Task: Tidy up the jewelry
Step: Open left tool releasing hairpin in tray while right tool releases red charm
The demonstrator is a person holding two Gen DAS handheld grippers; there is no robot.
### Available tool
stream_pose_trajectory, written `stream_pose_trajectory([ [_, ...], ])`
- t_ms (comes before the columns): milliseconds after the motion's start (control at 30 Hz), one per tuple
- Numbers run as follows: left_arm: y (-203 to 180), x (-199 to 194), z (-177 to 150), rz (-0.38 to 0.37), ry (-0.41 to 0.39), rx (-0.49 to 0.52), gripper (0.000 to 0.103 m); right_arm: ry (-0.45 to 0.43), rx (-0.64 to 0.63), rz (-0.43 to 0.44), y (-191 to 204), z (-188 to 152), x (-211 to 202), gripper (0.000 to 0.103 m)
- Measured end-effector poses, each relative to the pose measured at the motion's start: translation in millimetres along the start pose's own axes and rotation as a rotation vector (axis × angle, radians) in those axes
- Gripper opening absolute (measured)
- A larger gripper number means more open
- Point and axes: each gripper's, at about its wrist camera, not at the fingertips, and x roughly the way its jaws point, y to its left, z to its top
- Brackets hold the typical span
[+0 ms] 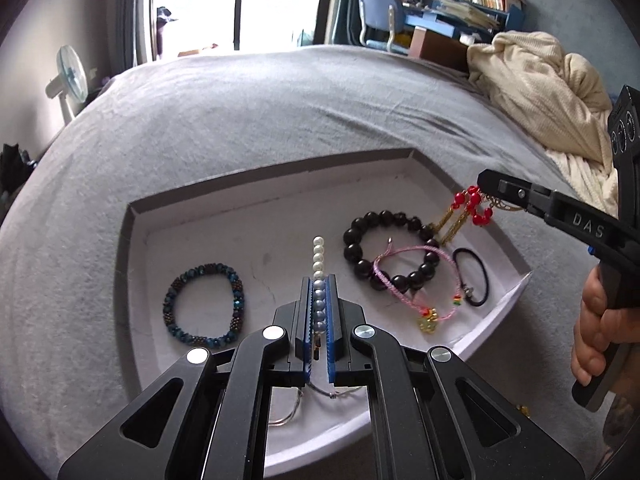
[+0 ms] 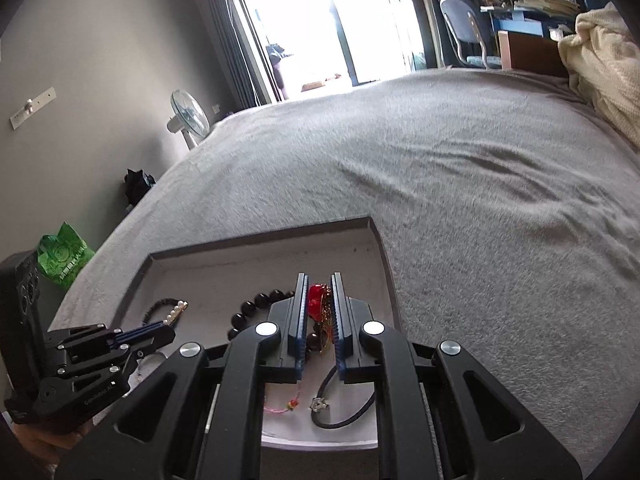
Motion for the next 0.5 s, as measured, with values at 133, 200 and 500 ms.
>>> stream_pose_trajectory([
  [133, 0, 10, -3, 0.009, 0.026, 0.005, 0.006, 0.034, 0.006, -0.012, -5, -9, 14, 0.011],
  [200, 1, 12, -5, 0.012, 0.032, 0.01, 0.006, 0.047, 0.011, -0.019, -8, -13, 19, 0.011],
  [500, 7, 0, -16, 0.02, -0.012, -0.017, 0.033, 0.037, 0.02, -0.009, -13, -21, 12, 0.041],
])
